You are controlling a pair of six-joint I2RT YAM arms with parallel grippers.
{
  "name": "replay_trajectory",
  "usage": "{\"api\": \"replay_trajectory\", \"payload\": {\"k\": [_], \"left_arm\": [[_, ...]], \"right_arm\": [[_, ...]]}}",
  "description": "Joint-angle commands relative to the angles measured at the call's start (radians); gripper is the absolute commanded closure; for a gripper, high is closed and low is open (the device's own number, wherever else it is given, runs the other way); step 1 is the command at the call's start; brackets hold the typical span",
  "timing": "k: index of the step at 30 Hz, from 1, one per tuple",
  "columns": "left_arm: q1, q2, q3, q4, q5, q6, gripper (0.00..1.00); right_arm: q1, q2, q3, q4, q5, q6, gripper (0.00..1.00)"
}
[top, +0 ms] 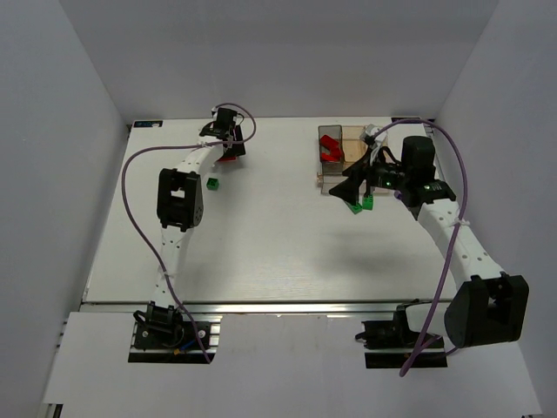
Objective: Sort the legos into containers by color
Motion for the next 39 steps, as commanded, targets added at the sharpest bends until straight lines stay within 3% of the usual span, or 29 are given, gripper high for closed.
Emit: {"api": "replay_trajectory", "payload": {"k": [1,3,6,7,9,10,13,14,15,18,19,22,26,29,33,39], "left_arm": [[-0.002,-0.008,0.015,0.007,-0.02,-0.005,0.16],[0.007,-0.01,0.013,0.005,-0.021,-0.007,0.19],[0.007,-0.016,0.002,0.01,-0.015,-0.007,0.4],[0.007,-0.019,-0.001,0.013,-0.012,-0.008,0.53],[0.007,-0.037,-0.016,0.019,0.012,-0.008,0.65],[0.007,-0.05,-0.024,0.034,0.026,-0.008,0.77],[-0.005,-0.157,-0.115,0.129,0.142,0.013,0.97],[-0.017,-0.193,-0.155,0.178,0.199,0.048,0.99],[-0.018,-0.23,-0.241,0.224,0.37,0.068,1.0],[-0.039,-0.364,-0.411,0.451,0.711,0.075,1.0],[-0.053,-0.405,-0.441,0.555,0.776,0.075,1.0],[-0.083,-0.425,-0.511,0.771,1.015,0.041,1.0],[-0.128,-0.381,-0.547,1.057,1.147,-0.075,1.0],[-0.166,-0.32,-0.493,1.237,1.171,-0.146,1.0],[-0.198,-0.161,-0.314,1.312,1.168,-0.158,1.0],[-0.231,-0.079,-0.24,1.414,1.097,-0.1,0.96]], "right_arm": [[-0.016,-0.023,-0.002,0.035,-0.035,0.01,0.11],[-0.022,-0.027,-0.004,0.036,-0.041,0.013,0.11],[-0.033,-0.032,-0.007,0.041,-0.048,0.019,0.11],[-0.036,-0.033,-0.01,0.043,-0.051,0.022,0.11],[-0.043,-0.035,-0.01,0.046,-0.058,0.023,0.11],[-0.049,-0.036,-0.011,0.047,-0.058,0.025,0.11],[-0.056,-0.046,-0.021,0.049,-0.047,0.014,0.15],[-0.06,-0.047,-0.019,0.047,-0.027,0.007,0.18],[-0.072,-0.05,-0.021,0.046,-0.015,0.001,0.25],[-0.098,-0.052,-0.018,0.04,0.04,-0.012,0.92],[-0.1,-0.052,-0.018,0.041,0.068,-0.012,1.0],[-0.14,-0.055,-0.028,0.058,0.106,0.014,1.0],[-0.203,-0.07,-0.051,0.107,0.142,0.054,1.0],[-0.241,-0.078,-0.07,0.124,0.122,0.079,1.0],[-0.292,-0.086,-0.081,0.142,0.091,0.097,1.0],[-0.341,-0.084,-0.093,0.158,0.024,0.134,1.0]]}}
